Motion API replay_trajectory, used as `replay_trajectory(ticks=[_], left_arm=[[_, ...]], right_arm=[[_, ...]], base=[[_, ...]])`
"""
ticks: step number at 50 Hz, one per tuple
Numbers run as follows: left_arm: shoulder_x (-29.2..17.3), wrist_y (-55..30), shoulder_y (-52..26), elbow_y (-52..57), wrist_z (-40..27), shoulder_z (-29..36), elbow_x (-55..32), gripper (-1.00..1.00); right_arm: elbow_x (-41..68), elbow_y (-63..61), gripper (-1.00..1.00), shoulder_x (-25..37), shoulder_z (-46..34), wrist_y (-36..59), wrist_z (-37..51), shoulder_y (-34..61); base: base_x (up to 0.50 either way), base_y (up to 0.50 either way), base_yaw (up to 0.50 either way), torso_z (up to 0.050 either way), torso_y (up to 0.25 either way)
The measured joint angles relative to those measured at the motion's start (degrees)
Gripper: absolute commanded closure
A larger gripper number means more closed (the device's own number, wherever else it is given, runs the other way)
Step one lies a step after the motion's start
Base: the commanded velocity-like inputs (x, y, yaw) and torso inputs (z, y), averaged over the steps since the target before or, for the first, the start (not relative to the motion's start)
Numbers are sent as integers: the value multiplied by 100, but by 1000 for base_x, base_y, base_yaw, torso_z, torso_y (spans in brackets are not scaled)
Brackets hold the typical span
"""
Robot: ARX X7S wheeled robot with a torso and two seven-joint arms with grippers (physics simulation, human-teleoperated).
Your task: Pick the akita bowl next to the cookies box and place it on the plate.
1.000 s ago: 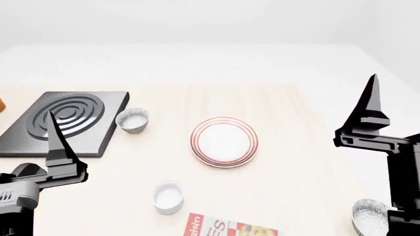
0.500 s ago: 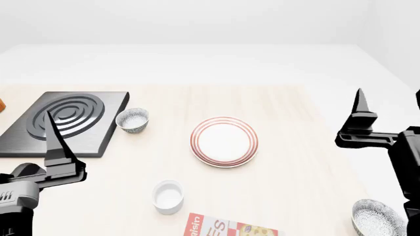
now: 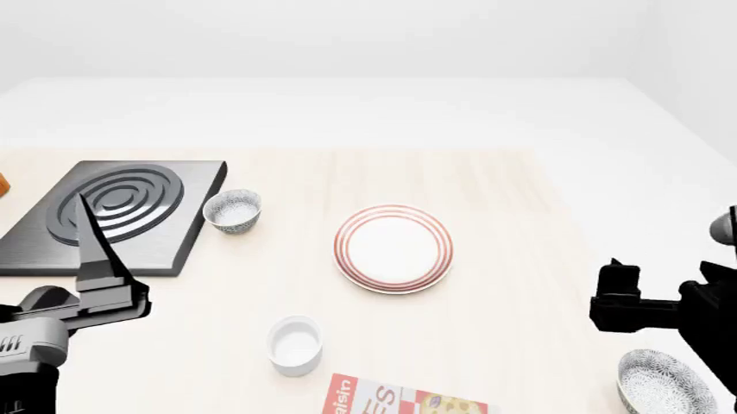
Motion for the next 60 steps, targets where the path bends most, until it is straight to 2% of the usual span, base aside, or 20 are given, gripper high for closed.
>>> replay_trajectory(ticks=[17, 31, 43, 60], left_arm=[[-26, 11, 7, -3, -51, 16, 4, -100], [-52, 8, 12, -2, -85, 31, 0, -100], [-73, -5, 17, 2, -117, 42, -4, -100], [-102, -7, 23, 3, -156, 57, -15, -100]], right_arm=[[1665, 800, -100, 700, -977, -347, 1226, -197], [2598, 1161, -100, 989, -1467, -661, 1416, -484], [2460, 1504, -100, 934, -1484, -580, 1064, -538], [1463, 1956, -100, 686, -1390, -393, 295, -288]], base=[[0, 0, 0, 0, 0], [0, 0, 0, 0, 0], [0, 0, 0, 0, 0], [0, 0, 0, 0, 0]])
